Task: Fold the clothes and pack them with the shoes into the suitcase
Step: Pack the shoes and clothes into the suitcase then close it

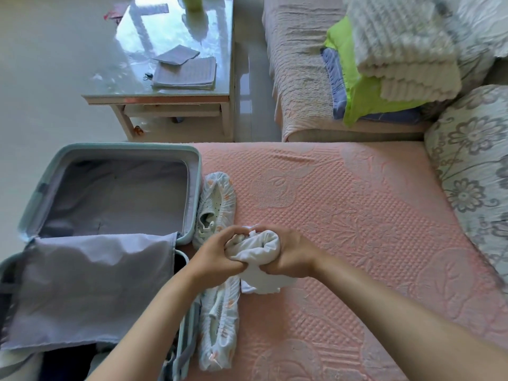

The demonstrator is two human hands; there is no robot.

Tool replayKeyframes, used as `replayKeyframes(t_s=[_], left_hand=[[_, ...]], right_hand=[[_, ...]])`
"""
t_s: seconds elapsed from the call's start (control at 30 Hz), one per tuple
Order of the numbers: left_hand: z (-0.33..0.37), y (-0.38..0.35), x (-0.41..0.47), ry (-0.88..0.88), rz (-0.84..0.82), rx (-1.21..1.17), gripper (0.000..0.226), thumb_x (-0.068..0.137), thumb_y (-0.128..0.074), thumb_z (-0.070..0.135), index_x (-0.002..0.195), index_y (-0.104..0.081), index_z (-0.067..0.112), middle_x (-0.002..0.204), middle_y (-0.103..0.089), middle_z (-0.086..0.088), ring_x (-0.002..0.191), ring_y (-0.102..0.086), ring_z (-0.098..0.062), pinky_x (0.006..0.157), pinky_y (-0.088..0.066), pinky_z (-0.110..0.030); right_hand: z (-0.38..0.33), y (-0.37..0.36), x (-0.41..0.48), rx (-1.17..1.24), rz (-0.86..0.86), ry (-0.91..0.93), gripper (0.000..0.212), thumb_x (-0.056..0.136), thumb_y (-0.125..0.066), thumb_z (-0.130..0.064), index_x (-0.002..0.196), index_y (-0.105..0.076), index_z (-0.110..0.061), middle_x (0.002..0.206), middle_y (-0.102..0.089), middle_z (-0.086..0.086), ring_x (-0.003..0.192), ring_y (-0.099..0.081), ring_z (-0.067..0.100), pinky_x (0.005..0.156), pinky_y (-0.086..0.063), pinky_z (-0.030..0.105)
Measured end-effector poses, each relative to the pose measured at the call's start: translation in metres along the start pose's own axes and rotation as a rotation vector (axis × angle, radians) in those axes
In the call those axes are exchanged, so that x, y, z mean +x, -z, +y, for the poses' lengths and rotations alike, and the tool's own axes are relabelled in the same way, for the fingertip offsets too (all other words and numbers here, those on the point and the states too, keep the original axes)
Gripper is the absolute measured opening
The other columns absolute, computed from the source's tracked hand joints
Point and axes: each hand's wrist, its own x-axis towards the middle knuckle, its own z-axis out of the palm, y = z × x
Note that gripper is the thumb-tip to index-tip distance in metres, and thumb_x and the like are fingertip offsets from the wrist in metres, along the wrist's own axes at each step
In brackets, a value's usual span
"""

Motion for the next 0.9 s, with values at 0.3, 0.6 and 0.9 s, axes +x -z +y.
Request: replayKeyframes(t_s=[0.3,0.6,0.9], left_hand=[[0.007,0.104,-0.021,-0.074,0.425,0.021,0.077,0.067,-0.088,0.018,0.13,-0.049,0.036,0.124,-0.061,0.014,0.112,-0.06,-0.002,0.096,-0.051,-0.027],[-0.024,0.259,-0.037,-0.075,0.515,0.213,0.038,0.069,-0.087,0.02,0.096,-0.064,0.032,0.088,-0.068,0.013,0.081,-0.064,-0.007,0.068,-0.048,-0.017],[-0.128,0.356,-0.012,0.27,0.559,0.064,0.03,0.074,-0.081,0.033,0.096,-0.062,0.027,0.089,-0.068,0.01,0.085,-0.063,-0.012,0.07,-0.049,-0.029]], right_hand=[[-0.107,-0.024,0.087,-0.092,0.258,0.32,0.058,0.068,-0.088,-0.029,0.12,-0.065,-0.02,0.105,-0.073,-0.005,0.091,-0.068,0.007,0.078,-0.052,0.018],[-0.191,-0.106,0.199,-0.226,0.135,0.499,0.074,0.067,-0.078,-0.017,0.13,-0.039,-0.017,0.121,-0.05,0.004,0.105,-0.052,0.018,0.088,-0.044,0.025],[-0.216,-0.195,0.315,-0.083,0.02,0.217,0.051,0.085,-0.065,-0.019,0.122,-0.031,-0.031,0.115,-0.054,0.0,0.098,-0.058,0.022,0.081,-0.052,0.038]])
